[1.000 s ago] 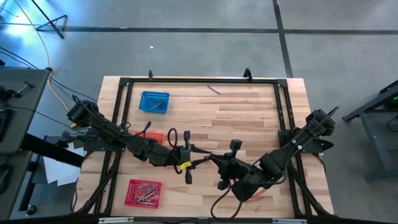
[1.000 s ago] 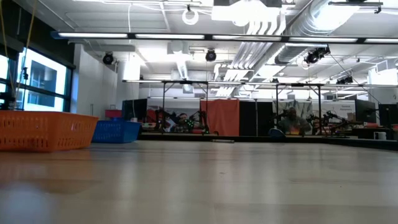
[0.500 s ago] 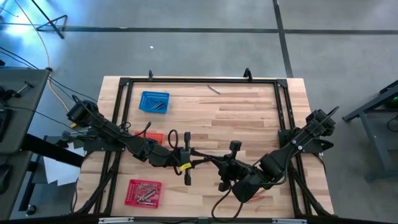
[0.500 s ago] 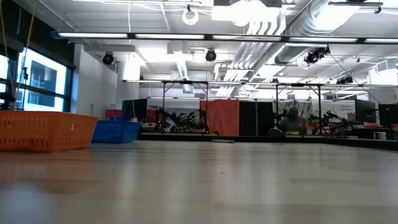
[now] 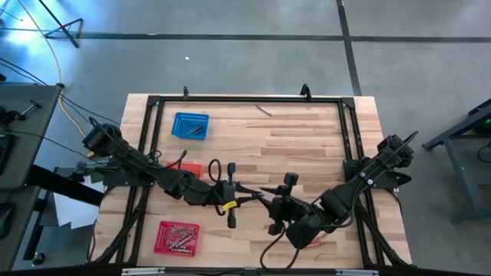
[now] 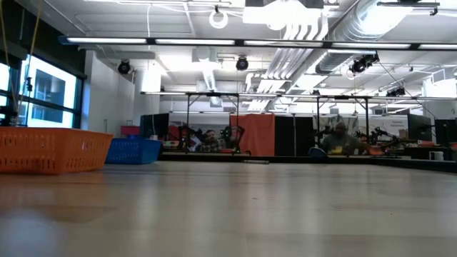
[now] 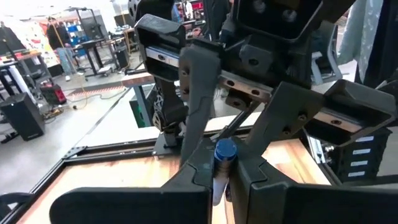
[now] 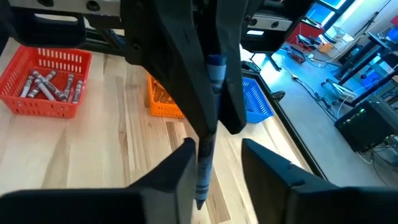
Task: Sort crayons
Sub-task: Put the blue crayon into the blue bin
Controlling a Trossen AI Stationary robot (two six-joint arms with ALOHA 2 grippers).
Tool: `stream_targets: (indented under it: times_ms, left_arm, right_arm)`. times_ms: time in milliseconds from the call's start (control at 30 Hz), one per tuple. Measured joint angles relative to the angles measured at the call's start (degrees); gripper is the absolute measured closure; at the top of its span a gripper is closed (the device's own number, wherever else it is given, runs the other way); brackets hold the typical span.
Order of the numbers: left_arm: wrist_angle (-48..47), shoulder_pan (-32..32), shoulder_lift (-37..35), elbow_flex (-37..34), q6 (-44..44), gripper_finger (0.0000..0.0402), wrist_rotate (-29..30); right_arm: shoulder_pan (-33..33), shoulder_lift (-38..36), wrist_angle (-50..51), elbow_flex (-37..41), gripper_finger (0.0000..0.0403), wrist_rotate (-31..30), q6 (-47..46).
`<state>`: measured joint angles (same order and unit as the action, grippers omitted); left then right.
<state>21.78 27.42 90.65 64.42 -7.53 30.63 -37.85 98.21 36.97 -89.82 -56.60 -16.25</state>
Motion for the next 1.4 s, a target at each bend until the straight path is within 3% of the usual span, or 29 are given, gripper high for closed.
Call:
stream_targets:
  times_ms: [267,567,667,833,900,967,1067,1133,1267,1400]
  left_arm:
    - [-0.25,-0.02,0.00,0.00,-0.06,0.0400,2.86]
    - [-1.83,-0.43,0.00,0.00,-0.13,0.0397,6.81]
    - [-4.52,-0.31,0.00,0.00,-1.10,0.0396,15.80]
    - [-21.16,-1.77,-0.76,0.00,-4.24,0.0395,42.77]
    - [-31.88,-3.75,-1.02,-0.01,-0.24,0.0395,45.79]
    - [-43.28,-7.19,-1.44,0.00,8.80,0.0395,39.44]
    - [-59.85,-15.12,-1.00,-0.12,24.31,0.0395,22.13]
    - [-67.11,-20.22,0.21,-0.11,31.29,0.0395,18.94]
    - [-71.97,-29.54,0.35,-1.99,32.33,0.0394,15.61]
    - [-72.11,-39.00,0.31,-3.45,27.75,0.0394,2.44]
  right_arm:
    - [-0.17,0.00,0.59,0.00,0.0233,-0.37,0.23]
    - [-1.00,-0.02,3.04,0.00,0.0230,-0.62,-0.97]
    - [-1.47,-0.17,7.19,0.00,0.0230,-0.59,-5.33]
    - [-2.76,-0.33,17.86,-0.02,0.0231,-0.10,-18.89]
    - [-3.17,-0.33,21.85,-0.02,0.0231,1.06,-25.08]
    - [-3.58,-0.33,25.51,-0.02,0.0231,2.22,-30.60]
    - [-4.29,-0.33,29.17,-0.02,0.0231,2.23,-36.41]
    - [-4.69,-0.33,30.48,-0.02,0.0231,2.26,-38.23]
    - [-4.96,-0.28,31.12,-0.02,0.0231,2.29,-38.82]
    - [-4.96,-0.28,31.21,-0.02,0.0231,2.40,-38.86]
